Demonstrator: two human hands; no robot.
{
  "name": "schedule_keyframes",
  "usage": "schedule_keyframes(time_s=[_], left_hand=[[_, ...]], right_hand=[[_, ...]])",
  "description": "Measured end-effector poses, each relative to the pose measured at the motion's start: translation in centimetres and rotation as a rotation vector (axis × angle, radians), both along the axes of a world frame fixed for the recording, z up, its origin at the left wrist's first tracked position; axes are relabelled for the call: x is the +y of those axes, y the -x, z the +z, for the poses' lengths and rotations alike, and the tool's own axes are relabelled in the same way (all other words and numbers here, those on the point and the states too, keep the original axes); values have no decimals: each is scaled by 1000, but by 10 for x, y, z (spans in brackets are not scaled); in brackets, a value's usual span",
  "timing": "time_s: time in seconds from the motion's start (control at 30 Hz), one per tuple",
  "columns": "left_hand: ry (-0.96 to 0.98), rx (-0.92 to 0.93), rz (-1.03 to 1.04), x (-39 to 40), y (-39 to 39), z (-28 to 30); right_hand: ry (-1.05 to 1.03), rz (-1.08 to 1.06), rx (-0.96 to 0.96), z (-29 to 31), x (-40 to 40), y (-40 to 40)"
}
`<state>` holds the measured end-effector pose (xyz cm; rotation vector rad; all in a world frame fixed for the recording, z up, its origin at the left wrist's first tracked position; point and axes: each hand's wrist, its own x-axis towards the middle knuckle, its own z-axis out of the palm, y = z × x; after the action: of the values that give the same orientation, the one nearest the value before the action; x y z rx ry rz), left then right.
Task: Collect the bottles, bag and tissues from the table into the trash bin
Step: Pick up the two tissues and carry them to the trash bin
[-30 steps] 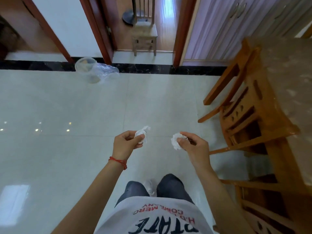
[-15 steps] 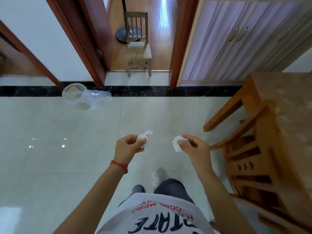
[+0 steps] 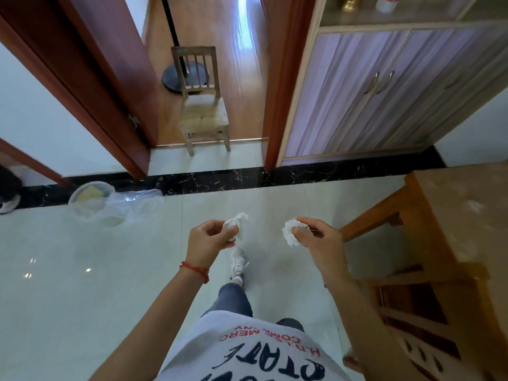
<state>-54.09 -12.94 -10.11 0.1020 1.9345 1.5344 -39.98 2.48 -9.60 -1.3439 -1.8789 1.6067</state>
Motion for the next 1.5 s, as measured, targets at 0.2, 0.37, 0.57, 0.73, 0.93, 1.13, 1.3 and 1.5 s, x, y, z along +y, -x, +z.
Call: schedule_keyframes(time_s=[0.2,0.37,0.57,0.73,0.93,1.13,1.3,1.5], left_hand=[[-12,9,-100,71,97,8],[-19,-3,-160,119,154,12],[-9,-24,-208,177,186,8],[-6,-51,-241,240,207,5],[11,-32,-341,326,226,11],[15,-18,-482,405,223,14],[14,-61,-633,461,205,12],[18,-68,-842,533,174,15]], right_hand=[[-42,-83,-8,5,56,80],[-65,-128,-21,7,94,125],[-125,-180,-24,1,138,150],[-135,-224,-16,-5,189,168],[-75,-325,-1,2,265,182],[31,-485,71,8,315,168],[46,-651,80,9,338,145],[32,-851,71,12,362,114]])
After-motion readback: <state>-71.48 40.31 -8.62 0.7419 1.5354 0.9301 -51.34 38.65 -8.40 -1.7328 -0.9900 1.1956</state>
